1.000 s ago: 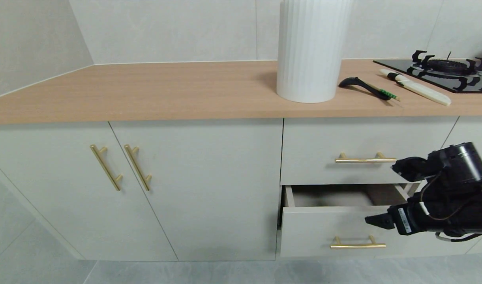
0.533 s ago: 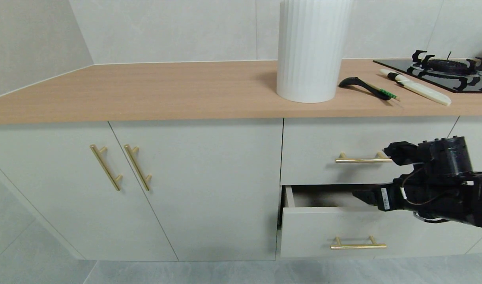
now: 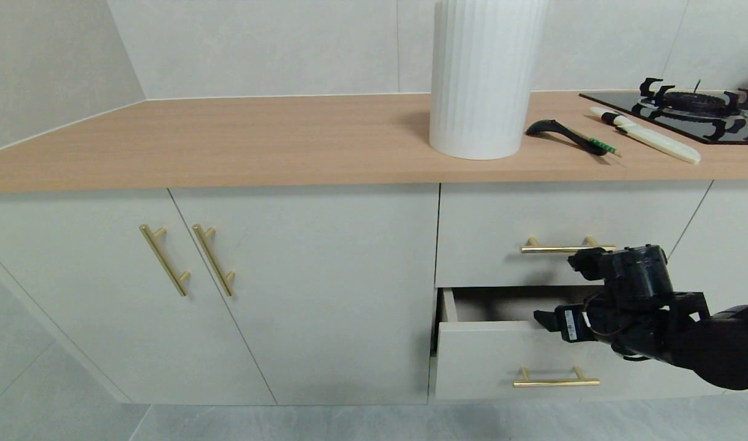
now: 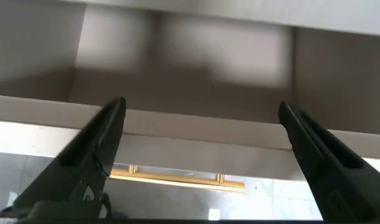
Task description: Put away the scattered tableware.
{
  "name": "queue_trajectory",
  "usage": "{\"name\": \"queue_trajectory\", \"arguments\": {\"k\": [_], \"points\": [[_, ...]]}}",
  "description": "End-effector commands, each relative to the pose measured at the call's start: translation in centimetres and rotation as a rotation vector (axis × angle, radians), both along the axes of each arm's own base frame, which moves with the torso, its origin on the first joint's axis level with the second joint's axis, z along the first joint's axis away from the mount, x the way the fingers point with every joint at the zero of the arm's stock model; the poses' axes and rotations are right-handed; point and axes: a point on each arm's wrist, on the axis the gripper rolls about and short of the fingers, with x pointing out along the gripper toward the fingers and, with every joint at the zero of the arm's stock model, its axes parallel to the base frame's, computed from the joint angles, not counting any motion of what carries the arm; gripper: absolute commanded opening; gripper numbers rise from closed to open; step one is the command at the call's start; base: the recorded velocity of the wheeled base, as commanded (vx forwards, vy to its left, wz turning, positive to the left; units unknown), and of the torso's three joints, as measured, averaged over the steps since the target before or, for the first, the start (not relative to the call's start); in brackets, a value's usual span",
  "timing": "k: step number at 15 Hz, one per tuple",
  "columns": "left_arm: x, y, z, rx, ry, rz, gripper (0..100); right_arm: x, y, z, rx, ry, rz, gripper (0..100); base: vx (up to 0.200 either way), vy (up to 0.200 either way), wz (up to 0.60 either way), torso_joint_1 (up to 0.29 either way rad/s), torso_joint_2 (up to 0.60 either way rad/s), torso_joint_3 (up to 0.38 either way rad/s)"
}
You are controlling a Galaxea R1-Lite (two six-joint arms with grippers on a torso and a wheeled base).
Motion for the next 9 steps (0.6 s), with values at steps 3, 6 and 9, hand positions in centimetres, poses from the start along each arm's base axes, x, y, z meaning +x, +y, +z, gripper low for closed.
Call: {"name": "queue_trajectory", "arguments": {"k": [3,6,9], "points": [[0.0,0.0,0.0,0.0,0.001,-0.001,100,-0.7,-0.2,0.8,-0.012,0.049,0.002,100,0.0,0.0,0.0,0.0,0.0,0.0],[0.0,0.0,0.0,0.0,0.001,0.001,100,-1.6,-0.5,2.5,-0.018,0.122,-0.003,100,0.0,0.0,0.0,0.0,0.0,0.0],[0.0,0.0,0.0,0.0,0.001,-0.001,100,-2.4,-0.7,3.2,-0.036,0.214,-0.012,100,0.0,0.0,0.0,0.0,0.0,0.0]]}}
